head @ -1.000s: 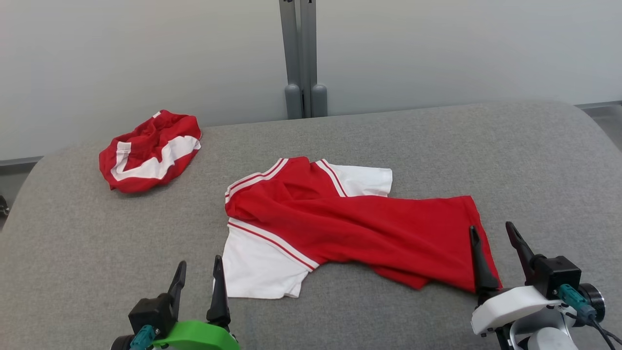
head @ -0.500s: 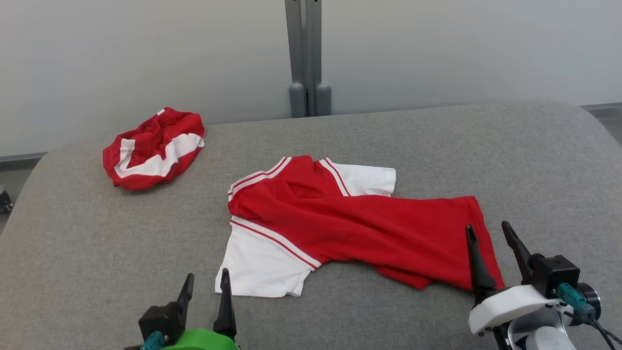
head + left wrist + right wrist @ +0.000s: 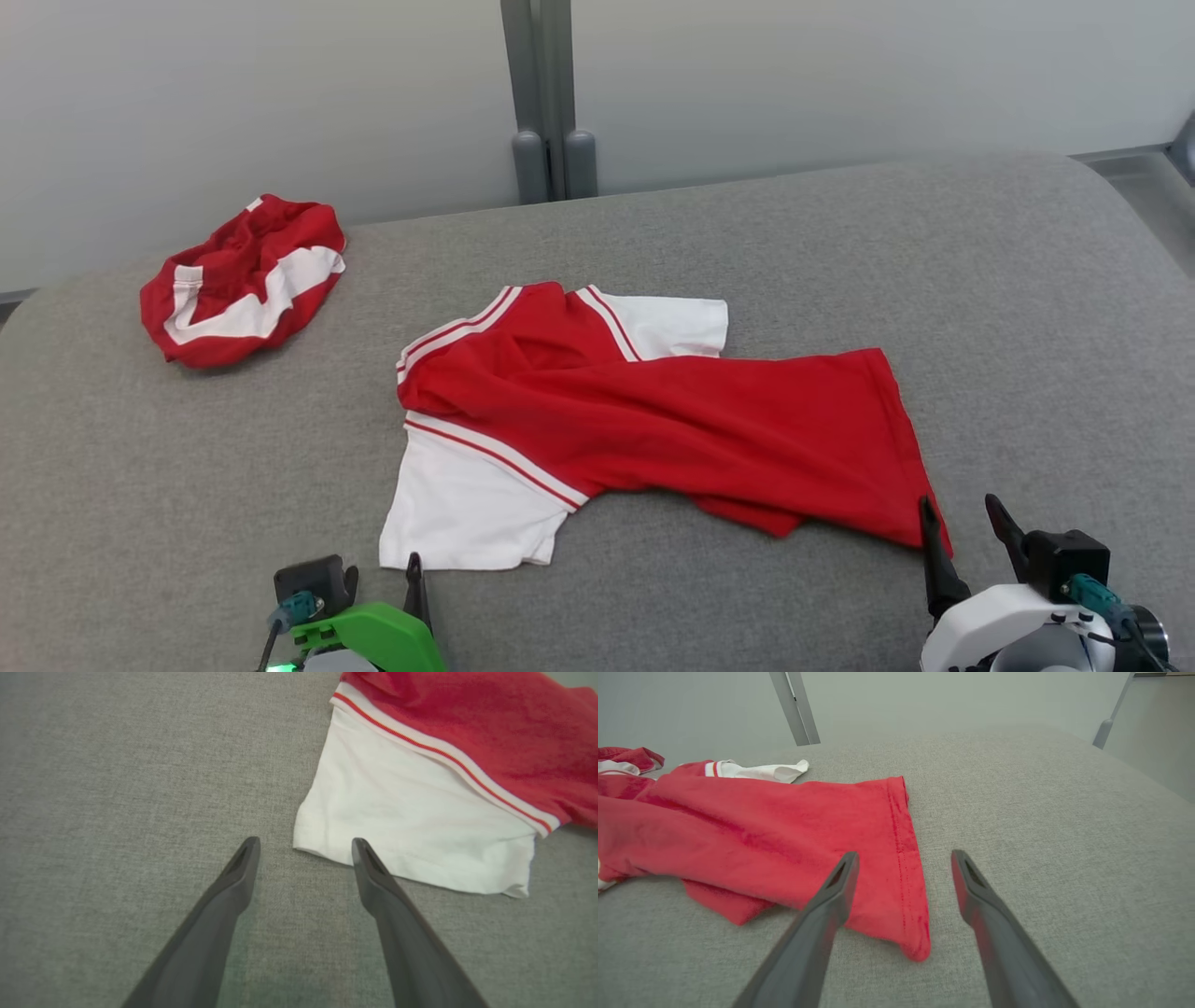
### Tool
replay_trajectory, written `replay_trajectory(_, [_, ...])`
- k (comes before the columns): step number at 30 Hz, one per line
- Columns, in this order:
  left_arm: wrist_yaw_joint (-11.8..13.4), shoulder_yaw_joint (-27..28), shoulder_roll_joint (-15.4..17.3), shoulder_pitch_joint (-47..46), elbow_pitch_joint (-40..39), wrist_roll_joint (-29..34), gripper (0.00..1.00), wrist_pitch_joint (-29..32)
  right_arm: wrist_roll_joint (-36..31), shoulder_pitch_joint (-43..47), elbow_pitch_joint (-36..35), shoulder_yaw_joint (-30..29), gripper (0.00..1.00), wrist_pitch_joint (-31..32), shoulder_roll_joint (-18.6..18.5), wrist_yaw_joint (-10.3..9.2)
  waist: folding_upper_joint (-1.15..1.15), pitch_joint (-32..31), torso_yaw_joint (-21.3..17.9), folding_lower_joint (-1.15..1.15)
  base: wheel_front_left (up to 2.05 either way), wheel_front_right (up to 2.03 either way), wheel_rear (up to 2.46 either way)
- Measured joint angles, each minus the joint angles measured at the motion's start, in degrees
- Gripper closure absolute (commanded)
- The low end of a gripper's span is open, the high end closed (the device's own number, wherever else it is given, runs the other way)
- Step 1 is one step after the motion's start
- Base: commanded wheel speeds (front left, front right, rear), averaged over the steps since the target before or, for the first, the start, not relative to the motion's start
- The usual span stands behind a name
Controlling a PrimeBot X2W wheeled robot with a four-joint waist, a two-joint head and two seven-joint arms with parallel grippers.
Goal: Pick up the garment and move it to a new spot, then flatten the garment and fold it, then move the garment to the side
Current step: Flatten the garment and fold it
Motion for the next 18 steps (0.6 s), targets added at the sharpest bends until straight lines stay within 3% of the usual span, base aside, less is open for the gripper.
replay_trajectory(8, [-1.3, 0.4, 0.0, -3.7, 6.0, -1.3, 0.00, -1.9, 0.2, -0.8, 3.2, 0.4, 0.00, 0.0, 0.0, 0.00, 0.00, 1.8, -2.8, 0.00, 0.00, 0.00, 0.00])
replay_trajectory(9, [-1.5, 0.4, 0.0, -4.2, 6.7, -1.4, 0.43, -2.1, 0.2, -1.0, 3.6, 0.4, 0.00, 0.0, 0.0, 0.00, 0.00, 2.1, -3.1, 0.00, 0.00, 0.00, 0.00])
replay_trajectory(11, [-1.7, 0.1, 0.0, -4.9, 7.7, -1.6, 1.00, -2.7, 0.2, -1.5, 4.3, 0.4, 0.00, 0.0, 0.0, 0.00, 0.00, 2.5, -3.4, 0.00, 0.00, 0.00, 0.00])
replay_trajectory(18, [-2.8, -1.3, 0.0, -6.3, 9.4, -2.0, 1.00, -4.3, 2.0, -4.0, 10.3, 0.9, 0.00, 0.1, 0.0, 0.00, 0.00, 3.3, -2.9, 0.00, 0.00, 0.00, 0.00])
